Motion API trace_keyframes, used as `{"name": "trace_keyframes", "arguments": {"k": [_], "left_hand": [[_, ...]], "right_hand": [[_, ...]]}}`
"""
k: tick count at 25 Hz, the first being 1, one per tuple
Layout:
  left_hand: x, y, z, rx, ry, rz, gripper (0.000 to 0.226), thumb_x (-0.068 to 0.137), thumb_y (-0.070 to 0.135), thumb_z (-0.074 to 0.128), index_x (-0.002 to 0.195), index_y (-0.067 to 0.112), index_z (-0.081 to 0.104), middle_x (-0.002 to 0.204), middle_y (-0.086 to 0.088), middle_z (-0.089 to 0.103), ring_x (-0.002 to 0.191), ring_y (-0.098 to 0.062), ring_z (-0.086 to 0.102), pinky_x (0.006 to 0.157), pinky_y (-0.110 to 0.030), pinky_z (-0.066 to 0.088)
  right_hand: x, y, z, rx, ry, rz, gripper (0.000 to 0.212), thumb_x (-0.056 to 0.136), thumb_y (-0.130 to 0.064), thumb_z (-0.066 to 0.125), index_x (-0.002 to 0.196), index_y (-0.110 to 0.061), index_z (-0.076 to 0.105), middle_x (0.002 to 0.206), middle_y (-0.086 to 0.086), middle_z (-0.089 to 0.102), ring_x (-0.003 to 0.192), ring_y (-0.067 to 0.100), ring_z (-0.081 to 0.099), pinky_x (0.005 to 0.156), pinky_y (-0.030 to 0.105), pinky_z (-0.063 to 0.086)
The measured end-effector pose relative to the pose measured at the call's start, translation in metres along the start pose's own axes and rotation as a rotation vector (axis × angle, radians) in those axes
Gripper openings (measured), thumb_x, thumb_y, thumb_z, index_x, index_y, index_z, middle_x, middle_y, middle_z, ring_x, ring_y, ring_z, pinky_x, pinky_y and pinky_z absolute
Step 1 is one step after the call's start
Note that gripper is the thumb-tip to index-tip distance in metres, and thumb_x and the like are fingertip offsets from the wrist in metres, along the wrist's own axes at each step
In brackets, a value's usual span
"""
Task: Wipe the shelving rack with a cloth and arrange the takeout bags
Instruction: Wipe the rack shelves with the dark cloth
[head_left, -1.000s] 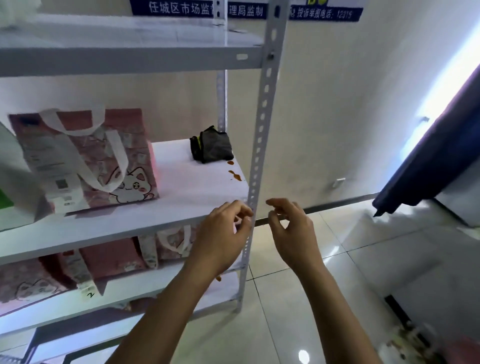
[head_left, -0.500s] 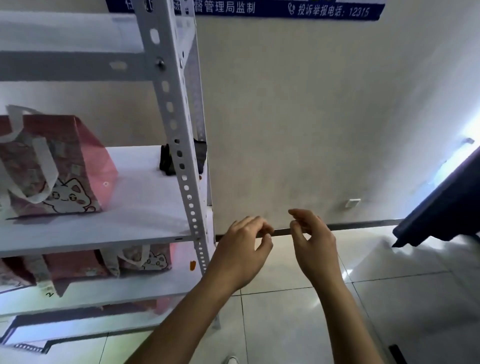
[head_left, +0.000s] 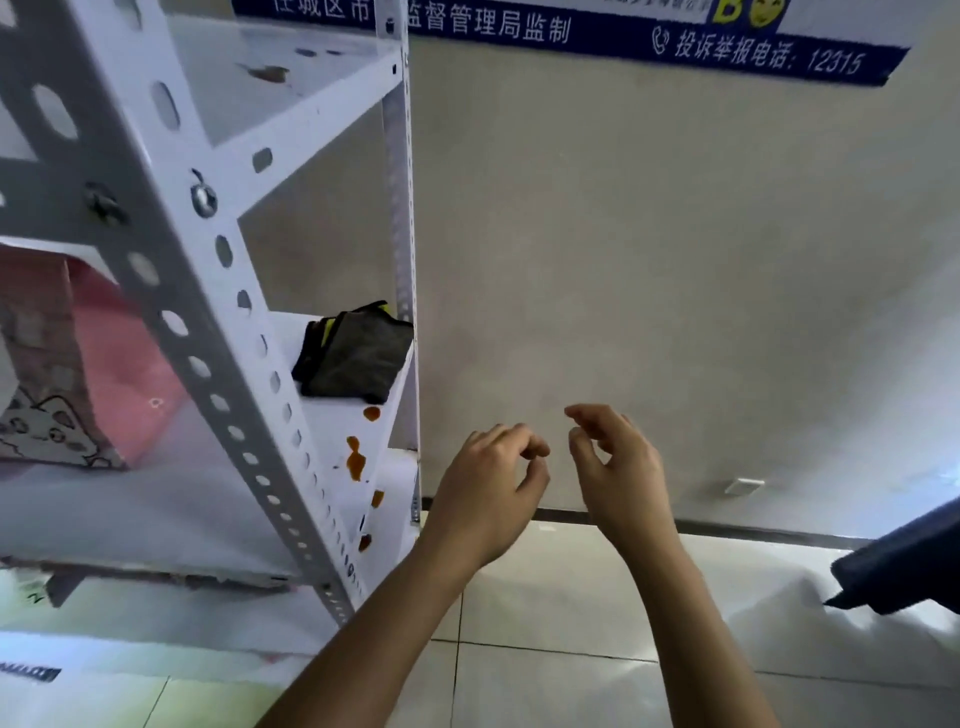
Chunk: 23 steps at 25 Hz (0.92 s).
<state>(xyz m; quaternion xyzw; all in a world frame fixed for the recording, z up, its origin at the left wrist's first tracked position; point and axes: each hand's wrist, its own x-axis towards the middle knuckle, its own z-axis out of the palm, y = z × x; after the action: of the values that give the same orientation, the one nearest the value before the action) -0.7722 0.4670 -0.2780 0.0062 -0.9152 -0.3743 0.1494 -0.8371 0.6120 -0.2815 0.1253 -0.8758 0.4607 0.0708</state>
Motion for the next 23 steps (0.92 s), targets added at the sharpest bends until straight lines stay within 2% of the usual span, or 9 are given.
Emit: {"name": "trace_keyframes", "arguments": {"k": [4, 10, 14, 16, 20, 23], "left_hand": [[0.022, -0.016, 0.004, 0.052, 0.089, -0.097, 0.017, 0.097, 0.035, 0.054, 0.112, 0.029, 0.060, 0.114, 0.012, 0.065, 0.105, -0.007, 0.058, 0.089, -0.020, 0.052], [0.064, -0.043, 0.004, 0.126, 0.327, -0.320, 0.014, 0.095, 0.034, 0.058, 0.109, 0.030, 0.059, 0.110, 0.013, 0.066, 0.101, -0.004, 0.059, 0.084, -0.019, 0.054], [0.072, -0.048, 0.007, 0.210, 0.490, -0.507, 0.016, 0.092, 0.038, 0.055, 0.107, 0.032, 0.059, 0.105, 0.015, 0.064, 0.096, 0.001, 0.057, 0.077, -0.007, 0.049], [0.067, -0.046, 0.007, 0.293, 0.589, -0.593, 0.014, 0.093, 0.035, 0.059, 0.106, 0.033, 0.060, 0.104, 0.017, 0.064, 0.092, 0.002, 0.054, 0.071, -0.002, 0.044], [0.039, -0.036, 0.012, 0.324, 0.766, -0.774, 0.017, 0.094, 0.028, 0.063, 0.109, 0.033, 0.059, 0.106, 0.018, 0.061, 0.100, -0.003, 0.055, 0.084, -0.022, 0.055], [0.017, -0.018, 0.023, 0.340, 0.839, -0.869, 0.014, 0.097, 0.028, 0.056, 0.110, 0.033, 0.060, 0.111, 0.019, 0.062, 0.107, -0.002, 0.051, 0.089, -0.023, 0.051]], "right_hand": [[0.047, 0.002, 0.024, 0.025, -0.142, -0.063, 0.022, 0.099, -0.026, 0.057, 0.116, -0.036, 0.066, 0.111, -0.016, 0.065, 0.100, -0.017, 0.054, 0.078, 0.004, 0.037], [0.132, 0.001, 0.078, 0.087, -0.436, -0.252, 0.024, 0.099, -0.022, 0.058, 0.119, -0.031, 0.067, 0.112, -0.014, 0.067, 0.099, -0.018, 0.053, 0.079, 0.004, 0.037], [0.175, -0.014, 0.112, 0.163, -0.650, -0.391, 0.025, 0.100, -0.022, 0.058, 0.122, -0.032, 0.067, 0.113, -0.020, 0.064, 0.100, -0.023, 0.051, 0.081, 0.003, 0.037], [0.187, -0.028, 0.130, 0.213, -0.722, -0.459, 0.024, 0.100, -0.023, 0.058, 0.119, -0.034, 0.067, 0.112, -0.020, 0.066, 0.101, -0.020, 0.053, 0.082, 0.005, 0.039], [0.198, -0.053, 0.167, 0.240, -0.836, -0.587, 0.029, 0.098, -0.024, 0.059, 0.125, -0.032, 0.063, 0.118, -0.011, 0.064, 0.104, 0.001, 0.062, 0.092, 0.027, 0.053], [0.208, -0.076, 0.200, 0.080, -0.872, -0.783, 0.047, 0.094, -0.033, 0.061, 0.141, -0.028, 0.052, 0.142, 0.000, 0.055, 0.130, 0.021, 0.051, 0.110, 0.041, 0.044]]}}
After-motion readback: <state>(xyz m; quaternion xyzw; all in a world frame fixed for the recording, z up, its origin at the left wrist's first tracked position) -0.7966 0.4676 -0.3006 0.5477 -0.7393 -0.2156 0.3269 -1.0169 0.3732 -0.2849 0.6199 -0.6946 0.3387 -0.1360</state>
